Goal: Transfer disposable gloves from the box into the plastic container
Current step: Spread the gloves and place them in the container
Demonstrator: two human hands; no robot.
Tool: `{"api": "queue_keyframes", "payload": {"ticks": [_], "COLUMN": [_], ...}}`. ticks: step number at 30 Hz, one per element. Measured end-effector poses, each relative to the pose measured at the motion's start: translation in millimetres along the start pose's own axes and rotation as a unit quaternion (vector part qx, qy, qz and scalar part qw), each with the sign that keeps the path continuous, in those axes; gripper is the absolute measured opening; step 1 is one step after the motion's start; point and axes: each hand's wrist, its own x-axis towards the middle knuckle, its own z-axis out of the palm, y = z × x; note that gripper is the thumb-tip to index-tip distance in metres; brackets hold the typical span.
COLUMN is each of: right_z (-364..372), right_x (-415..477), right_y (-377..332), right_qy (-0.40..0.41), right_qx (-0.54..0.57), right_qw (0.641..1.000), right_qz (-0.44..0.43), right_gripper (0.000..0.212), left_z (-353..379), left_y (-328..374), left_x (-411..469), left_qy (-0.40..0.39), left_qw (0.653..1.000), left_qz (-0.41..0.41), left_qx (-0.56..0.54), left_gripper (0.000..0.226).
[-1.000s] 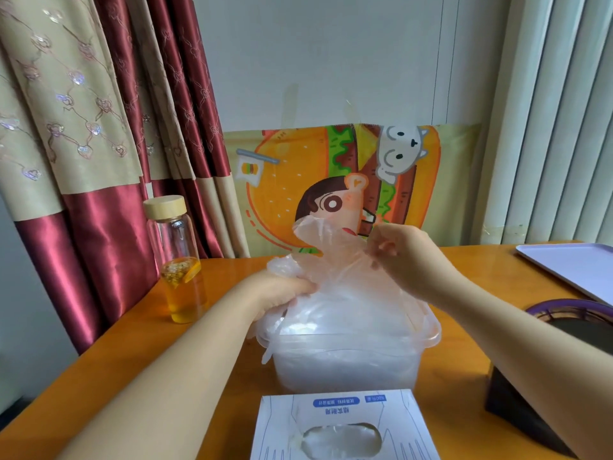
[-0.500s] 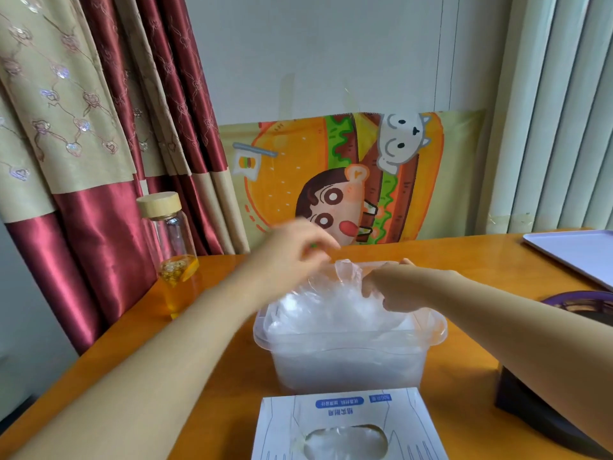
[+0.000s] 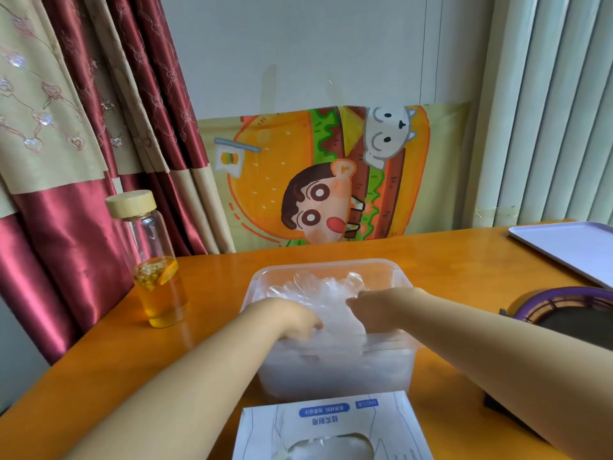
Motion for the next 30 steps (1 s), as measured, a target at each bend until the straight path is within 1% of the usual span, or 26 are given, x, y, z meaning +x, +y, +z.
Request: {"api": "queue_keyframes", "payload": {"ticks": [2, 3, 6, 8, 10, 12, 13, 14, 16, 17, 18, 19, 20, 21, 22, 24, 25, 27, 28, 30], "right_z": [7, 10, 14, 11, 1, -12, -18, -24, -25, -21, -16, -8, 1, 14, 26, 48, 55, 63, 64, 67], "right_x": [6, 8, 10, 4, -12, -34, -48, -61, -85, -96, -106, -113, -117, -118, -117, -108, -103, -92, -87, -82], "right_y": [3, 3, 3, 2, 2, 6, 6, 5, -2, -8, -16, -25, -33, -42, -48, -60, -64, -73, -76, -80], "right_qy": [-0.014, -0.017, -0.046, -0.045, -0.001, 0.086, 0.145, 0.211, 0.325, 0.354, 0.359, 0.343, 0.309, 0.259, 0.203, 0.121, 0.106, 0.113, 0.126, 0.140], "right_qx": [-0.002, -0.020, -0.097, -0.110, -0.097, -0.069, -0.043, -0.012, 0.062, 0.093, 0.117, 0.126, 0.122, 0.113, 0.096, 0.051, 0.035, 0.019, 0.011, 0.002], "right_qw": [1.000, 1.000, 0.994, 0.993, 0.995, 0.993, 0.987, 0.975, 0.935, 0.918, 0.908, 0.908, 0.915, 0.927, 0.941, 0.959, 0.964, 0.971, 0.971, 0.970], "right_qz": [0.005, 0.001, -0.024, -0.026, -0.032, -0.045, -0.055, -0.071, -0.125, -0.155, -0.182, -0.207, -0.229, -0.246, -0.253, -0.252, -0.241, -0.211, -0.205, -0.198], "right_gripper": [0.042, 0.044, 0.043, 0.042, 0.048, 0.061, 0.060, 0.053, 0.035, 0.028, 0.022, 0.018, 0.017, 0.018, 0.020, 0.022, 0.022, 0.019, 0.021, 0.032], "left_z": [6, 8, 9, 6, -2, -12, -13, -13, 0, 10, 22, 36, 49, 63, 76, 101, 111, 130, 137, 144], "left_y": [-1, -1, 4, 6, 5, 2, 0, -1, 0, 4, 9, 14, 17, 20, 22, 23, 21, 17, 16, 14], "left_x": [3, 3, -5, -16, -32, -51, -63, -74, -97, -108, -119, -127, -132, -134, -132, -125, -121, -111, -108, -105], "left_qy": [-0.032, -0.036, -0.033, -0.016, 0.028, 0.101, 0.152, 0.206, 0.299, 0.340, 0.375, 0.401, 0.411, 0.407, 0.396, 0.362, 0.348, 0.327, 0.318, 0.308], "left_qw": [0.999, 0.999, 0.999, 1.000, 0.999, 0.991, 0.981, 0.964, 0.910, 0.879, 0.849, 0.825, 0.811, 0.811, 0.820, 0.852, 0.867, 0.891, 0.899, 0.903], "left_qz": [-0.005, -0.001, 0.007, 0.013, 0.002, 0.011, 0.028, 0.045, 0.088, 0.113, 0.134, 0.149, 0.156, 0.151, 0.143, 0.114, 0.100, 0.080, 0.076, 0.074], "left_qx": [-0.005, -0.003, 0.002, -0.016, -0.044, -0.085, -0.118, -0.161, -0.272, -0.315, -0.347, -0.369, -0.387, -0.392, -0.388, -0.361, -0.343, -0.304, -0.290, -0.289], "left_gripper": [0.052, 0.050, 0.051, 0.052, 0.055, 0.051, 0.045, 0.039, 0.033, 0.031, 0.030, 0.029, 0.029, 0.028, 0.027, 0.022, 0.021, 0.026, 0.028, 0.029]}}
